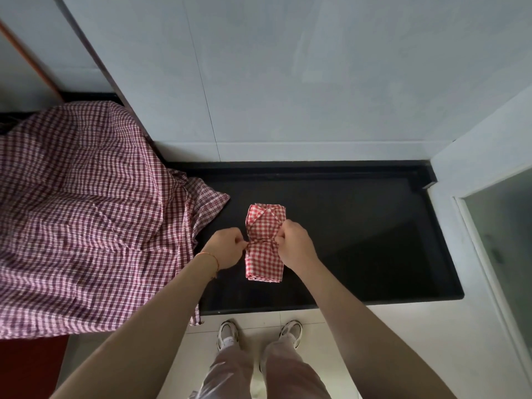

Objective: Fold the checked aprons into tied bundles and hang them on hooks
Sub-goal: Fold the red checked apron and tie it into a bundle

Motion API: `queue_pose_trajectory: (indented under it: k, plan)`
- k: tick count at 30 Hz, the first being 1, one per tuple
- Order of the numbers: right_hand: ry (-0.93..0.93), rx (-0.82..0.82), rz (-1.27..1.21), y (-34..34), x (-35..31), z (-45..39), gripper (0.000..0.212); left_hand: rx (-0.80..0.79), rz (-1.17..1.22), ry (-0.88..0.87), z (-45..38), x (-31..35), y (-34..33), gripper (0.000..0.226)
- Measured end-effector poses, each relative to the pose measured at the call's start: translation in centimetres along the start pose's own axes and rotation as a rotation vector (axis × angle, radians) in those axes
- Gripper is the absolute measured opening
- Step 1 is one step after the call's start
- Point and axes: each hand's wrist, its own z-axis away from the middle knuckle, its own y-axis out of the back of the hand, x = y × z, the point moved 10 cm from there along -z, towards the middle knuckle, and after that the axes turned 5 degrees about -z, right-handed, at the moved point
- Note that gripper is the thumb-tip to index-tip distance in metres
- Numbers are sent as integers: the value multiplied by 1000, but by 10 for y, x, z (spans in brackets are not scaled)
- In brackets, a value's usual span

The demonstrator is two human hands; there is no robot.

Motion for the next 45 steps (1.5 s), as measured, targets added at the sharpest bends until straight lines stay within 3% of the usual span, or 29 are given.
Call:
queue_pose_trajectory:
  k: [4, 9, 11, 16, 23, 28, 33, 38, 41, 45]
  plan:
    - [24, -68, -27, -12, -3, 1, 9, 48, 121, -64, 2, 22, 15, 24]
    - [-3, -100, -69, -19, -3, 1, 11, 10, 334, -87, 5, 39, 4, 13]
    - [-11, -119, -102, -18, -3, 1, 10, 5, 360, -88, 5, 36, 1, 7]
    - [21, -165, -243, -9, -10, 3, 18, 44, 387, -100, 5, 29, 0, 29]
    - [175, -200, -256, -2, -51, 7, 12, 181, 308, -99, 9, 33, -5, 10]
    - [150, -129, -426, 14, -52, -2, 28, 167, 484, -5, 4, 22, -12, 14]
    - [155, -227, -114, -4, -38, -1, 28, 88, 666, -38, 4, 20, -16, 15]
    - [174, -189, -103, -7, -33, 1, 25, 130, 835, 1, 6, 12, -11, 18]
    - [130, -172, -184, -7, -25, 0, 26, 141, 790, 27, 3, 10, -9, 13]
    - [73, -136, -215, -9, -12, -1, 7, 174, 582, 14, 0, 16, -8, 12]
